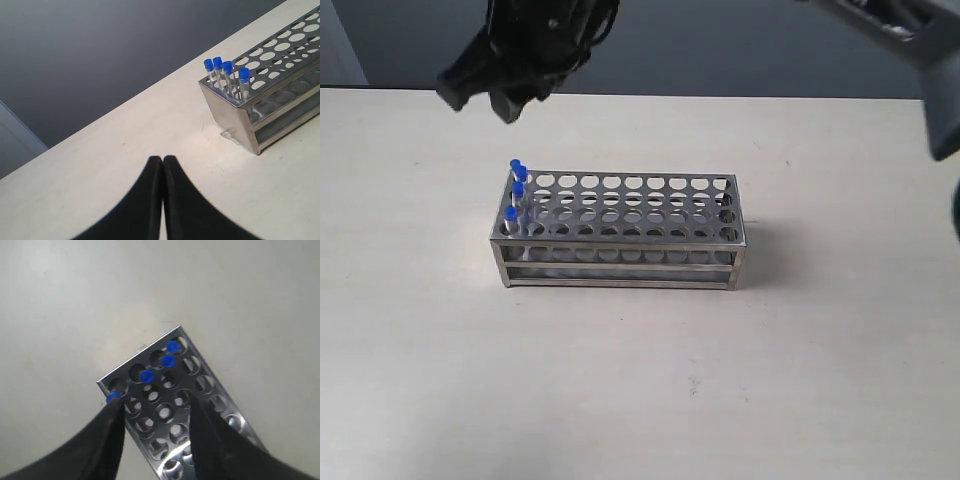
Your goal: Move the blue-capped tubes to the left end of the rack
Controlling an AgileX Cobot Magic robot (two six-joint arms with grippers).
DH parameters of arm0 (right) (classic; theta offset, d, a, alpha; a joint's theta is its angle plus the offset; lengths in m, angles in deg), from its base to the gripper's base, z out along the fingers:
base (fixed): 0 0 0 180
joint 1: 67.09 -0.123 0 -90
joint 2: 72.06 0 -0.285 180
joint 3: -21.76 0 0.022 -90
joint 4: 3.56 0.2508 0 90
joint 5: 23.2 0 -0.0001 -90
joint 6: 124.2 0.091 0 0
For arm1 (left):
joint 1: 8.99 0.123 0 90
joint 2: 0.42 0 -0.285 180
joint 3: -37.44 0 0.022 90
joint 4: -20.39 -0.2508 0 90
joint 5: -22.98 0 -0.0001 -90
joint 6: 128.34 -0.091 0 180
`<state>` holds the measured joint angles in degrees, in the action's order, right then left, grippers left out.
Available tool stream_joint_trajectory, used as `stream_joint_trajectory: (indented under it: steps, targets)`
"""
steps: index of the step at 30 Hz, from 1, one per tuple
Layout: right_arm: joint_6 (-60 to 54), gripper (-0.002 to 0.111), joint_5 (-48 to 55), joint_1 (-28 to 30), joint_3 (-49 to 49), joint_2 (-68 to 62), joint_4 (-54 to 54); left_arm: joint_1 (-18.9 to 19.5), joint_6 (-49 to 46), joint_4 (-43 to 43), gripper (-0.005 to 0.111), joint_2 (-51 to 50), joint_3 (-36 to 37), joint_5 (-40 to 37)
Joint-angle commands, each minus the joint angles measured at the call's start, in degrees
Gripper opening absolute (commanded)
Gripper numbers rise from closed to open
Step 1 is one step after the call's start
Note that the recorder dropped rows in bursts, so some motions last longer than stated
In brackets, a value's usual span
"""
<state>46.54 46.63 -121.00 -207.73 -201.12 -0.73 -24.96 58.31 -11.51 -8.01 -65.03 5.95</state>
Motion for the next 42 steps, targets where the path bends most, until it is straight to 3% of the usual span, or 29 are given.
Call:
stream_joint_trajectory:
  steps: [1, 5, 9, 11, 18, 22, 29, 33, 36, 39, 42]
  targets:
    - [2.0, 0.027, 0.1, 0.1, -0.2, 9.1, -6.3, -0.2, 0.3, 0.1, 0.001, -0.2, -0.3, 0.3]
    - [4.9, 0.008, 0.1, 0.1, 7.6, 20.8, -12.3, -0.2, 0.3, 0.1, 0.001, -0.2, -0.3, 0.3]
    - [8.9, 0.008, 0.1, 0.1, 19.3, 32.9, -14.8, -0.2, 0.3, 0.1, 0.001, -0.2, -0.3, 0.3]
    - [16.9, 0.008, 0.1, 0.1, 23.5, 37.9, -14.4, -0.2, 0.3, 0.1, 0.001, -0.2, -0.3, 0.3]
    - [18.9, 0.008, 0.1, 0.1, 24.0, 45.1, -12.2, -0.2, 0.3, 0.0, 0.001, -0.2, -0.3, 0.4]
    - [18.9, 0.008, 0.1, 0.1, 24.8, 48.0, -17.0, -0.2, 0.3, 0.0, 0.001, -0.2, -0.3, 0.4]
    - [20.7, 0.008, 0.1, 0.8, 33.3, 57.4, -21.0, -0.2, 0.3, 0.0, 0.001, -0.2, -0.3, 0.4]
    - [20.3, 0.008, -12.2, 8.4, 46.6, 65.4, -16.2, -0.2, 0.3, 0.0, 0.001, -0.2, -0.3, 0.4]
    - [17.2, 0.008, -25.4, 18.9, 60.6, 72.5, -10.9, -0.2, 0.3, -0.1, 0.001, -0.2, -0.3, 0.4]
    - [8.6, 0.008, -38.0, 29.6, 77.2, 80.8, 0.5, -0.2, 0.3, -0.1, 0.001, -0.2, -0.3, 0.4]
    - [-1.1, 0.008, -43.2, 37.6, 91.8, 90.1, 13.9, -0.2, 0.3, -0.1, 0.001, -0.2, -0.3, 0.4]
